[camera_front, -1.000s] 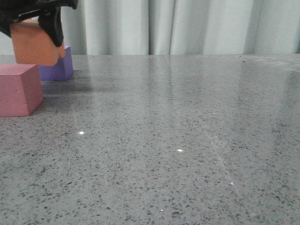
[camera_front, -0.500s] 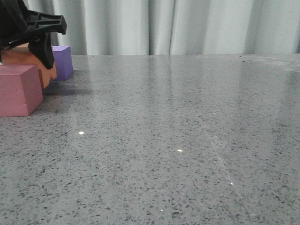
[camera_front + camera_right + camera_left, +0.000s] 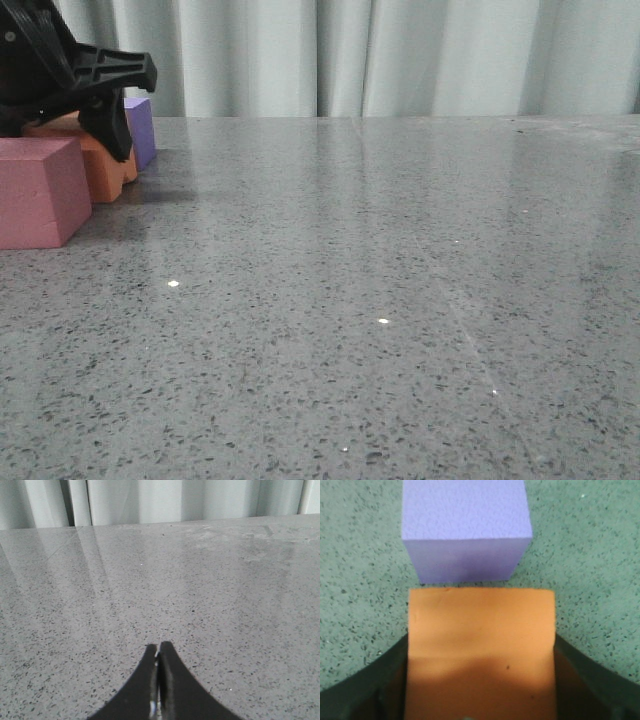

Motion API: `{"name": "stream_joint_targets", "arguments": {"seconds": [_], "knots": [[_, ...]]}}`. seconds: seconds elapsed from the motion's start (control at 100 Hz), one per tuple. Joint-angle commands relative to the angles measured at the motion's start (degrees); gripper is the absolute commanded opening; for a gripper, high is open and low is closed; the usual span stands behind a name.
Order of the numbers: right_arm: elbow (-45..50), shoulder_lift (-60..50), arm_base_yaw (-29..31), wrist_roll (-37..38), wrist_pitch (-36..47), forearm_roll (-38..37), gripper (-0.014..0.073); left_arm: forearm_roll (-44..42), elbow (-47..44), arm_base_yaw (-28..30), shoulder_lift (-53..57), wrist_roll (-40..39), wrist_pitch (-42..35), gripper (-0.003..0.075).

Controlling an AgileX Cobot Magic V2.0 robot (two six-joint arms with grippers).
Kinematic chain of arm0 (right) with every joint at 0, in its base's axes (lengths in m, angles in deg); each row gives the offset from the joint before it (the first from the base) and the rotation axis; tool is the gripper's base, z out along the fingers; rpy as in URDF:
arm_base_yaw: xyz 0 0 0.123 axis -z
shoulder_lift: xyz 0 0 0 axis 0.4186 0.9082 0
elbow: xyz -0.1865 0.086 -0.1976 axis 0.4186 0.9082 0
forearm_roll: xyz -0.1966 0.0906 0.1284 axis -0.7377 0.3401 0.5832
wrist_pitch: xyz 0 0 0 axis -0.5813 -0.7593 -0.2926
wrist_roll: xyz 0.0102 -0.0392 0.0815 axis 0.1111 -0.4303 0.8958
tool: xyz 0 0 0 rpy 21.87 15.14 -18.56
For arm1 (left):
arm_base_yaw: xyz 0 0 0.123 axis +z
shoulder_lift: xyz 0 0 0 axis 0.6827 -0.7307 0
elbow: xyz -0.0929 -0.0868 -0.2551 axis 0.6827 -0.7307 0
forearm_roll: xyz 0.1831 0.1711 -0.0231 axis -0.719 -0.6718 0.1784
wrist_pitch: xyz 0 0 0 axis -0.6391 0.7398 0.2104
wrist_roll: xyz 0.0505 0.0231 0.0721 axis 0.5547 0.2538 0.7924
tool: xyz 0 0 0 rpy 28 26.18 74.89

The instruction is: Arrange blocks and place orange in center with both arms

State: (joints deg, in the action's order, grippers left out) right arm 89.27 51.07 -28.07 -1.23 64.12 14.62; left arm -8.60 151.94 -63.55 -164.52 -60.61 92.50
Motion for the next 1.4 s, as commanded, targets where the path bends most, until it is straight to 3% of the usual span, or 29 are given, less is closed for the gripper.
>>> {"name": "stream_joint_targets", "arguments": {"seconds": [0.0, 0.16, 0.24, 0.51, 0.91, 1.14, 1.26, 1.39], "knots": [[-0.8, -1.4, 0.3, -0.5, 4.9, -0.1, -0.0067, 0.2, 1.4, 0.0, 1.4, -0.4, -2.7, 0.0390], [-0.8, -1.4, 0.3, -0.5, 4.9, -0.1, -0.0067, 0.6, 1.4, 0.0, 1.0, -0.4, -2.9, 0.0617], [-0.8, -1.4, 0.3, -0.5, 4.9, -0.1, -0.0067, 0.6, 1.4, 0.0, 1.0, -0.4, -2.5, 0.0675], [-0.8, -1.4, 0.3, -0.5, 4.9, -0.1, -0.0067, 0.6, 2.2, 0.0, 5.1, -0.3, -1.5, 0.0673], [-0.8, -1.4, 0.3, -0.5, 4.9, -0.1, -0.0067, 0.0, 1.3, 0.0, 25.7, 3.6, 5.6, 0.0673], [-0.8, -1.4, 0.3, -0.5, 4.9, -0.1, -0.0067, -2.1, -6.2, 0.0, 40.7, 4.3, 7.0, 0.0604], [-0.8, -1.4, 0.3, -0.5, 4.9, -0.1, -0.0067, -2.7, -11.5, 0.0, 48.5, 4.3, 7.3, 0.0506], [-0.8, -1.4, 0.3, -0.5, 4.9, -0.1, -0.0067, -3.7, -16.8, 0.0, 56.5, 4.3, 7.4, 0.0351]]}}
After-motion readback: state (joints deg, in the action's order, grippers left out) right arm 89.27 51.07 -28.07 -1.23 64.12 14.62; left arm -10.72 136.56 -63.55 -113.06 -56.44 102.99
